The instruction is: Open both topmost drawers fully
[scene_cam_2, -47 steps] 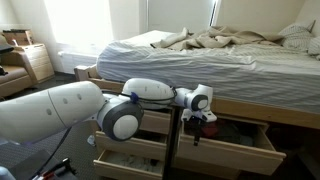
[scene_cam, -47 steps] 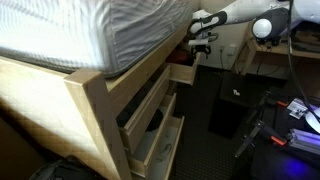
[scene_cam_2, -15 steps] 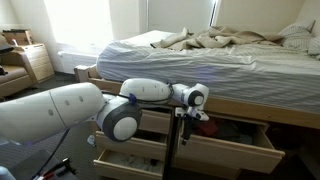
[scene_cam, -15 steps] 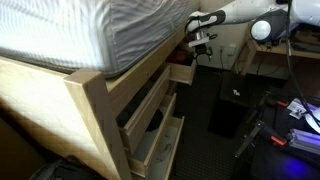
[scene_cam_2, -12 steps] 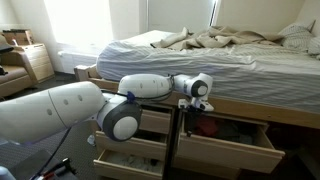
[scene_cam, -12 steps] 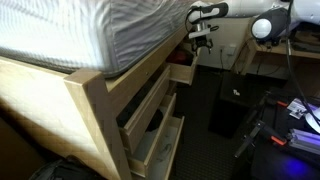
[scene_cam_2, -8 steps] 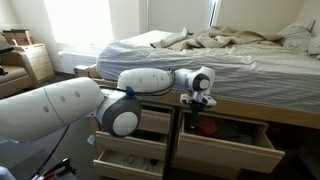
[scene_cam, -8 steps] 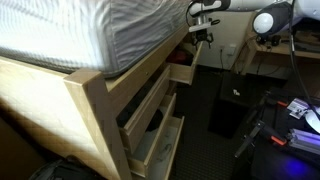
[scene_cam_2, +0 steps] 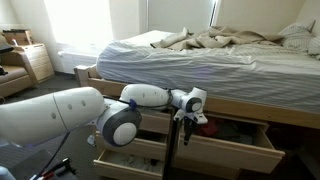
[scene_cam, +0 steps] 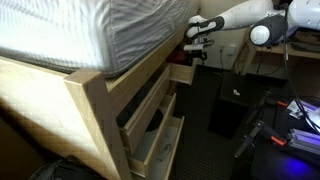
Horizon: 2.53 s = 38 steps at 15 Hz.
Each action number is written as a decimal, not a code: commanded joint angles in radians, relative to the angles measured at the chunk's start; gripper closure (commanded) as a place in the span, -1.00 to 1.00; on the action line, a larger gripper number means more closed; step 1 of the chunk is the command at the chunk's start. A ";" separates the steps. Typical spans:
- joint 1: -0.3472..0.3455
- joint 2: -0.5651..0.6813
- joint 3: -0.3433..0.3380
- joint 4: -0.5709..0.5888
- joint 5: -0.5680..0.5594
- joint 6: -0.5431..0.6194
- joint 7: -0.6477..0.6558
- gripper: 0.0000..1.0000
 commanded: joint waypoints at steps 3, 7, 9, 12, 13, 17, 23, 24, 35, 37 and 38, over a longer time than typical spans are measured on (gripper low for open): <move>-0.002 -0.007 0.008 0.010 0.003 -0.028 0.006 -1.00; -0.003 -0.020 0.030 -0.007 0.011 -0.184 -0.084 -1.00; 0.010 -0.023 0.042 -0.015 0.013 -0.245 -0.132 -1.00; 0.029 -0.022 0.046 -0.015 0.003 -0.388 -0.211 -1.00; 0.035 -0.022 0.041 -0.013 -0.003 -0.443 -0.234 -1.00; 0.053 -0.024 0.004 0.018 -0.049 -0.712 -0.310 -1.00; 0.052 -0.028 0.001 0.028 -0.043 -0.722 -0.288 -1.00; 0.049 -0.028 -0.002 0.045 -0.040 -0.686 -0.263 -1.00; 0.255 -0.069 0.033 0.091 -0.060 -0.264 -0.303 -1.00; 0.260 -0.071 0.040 0.092 -0.055 -0.188 -0.352 -1.00; 0.225 -0.070 0.034 0.078 -0.044 -0.242 -0.314 -1.00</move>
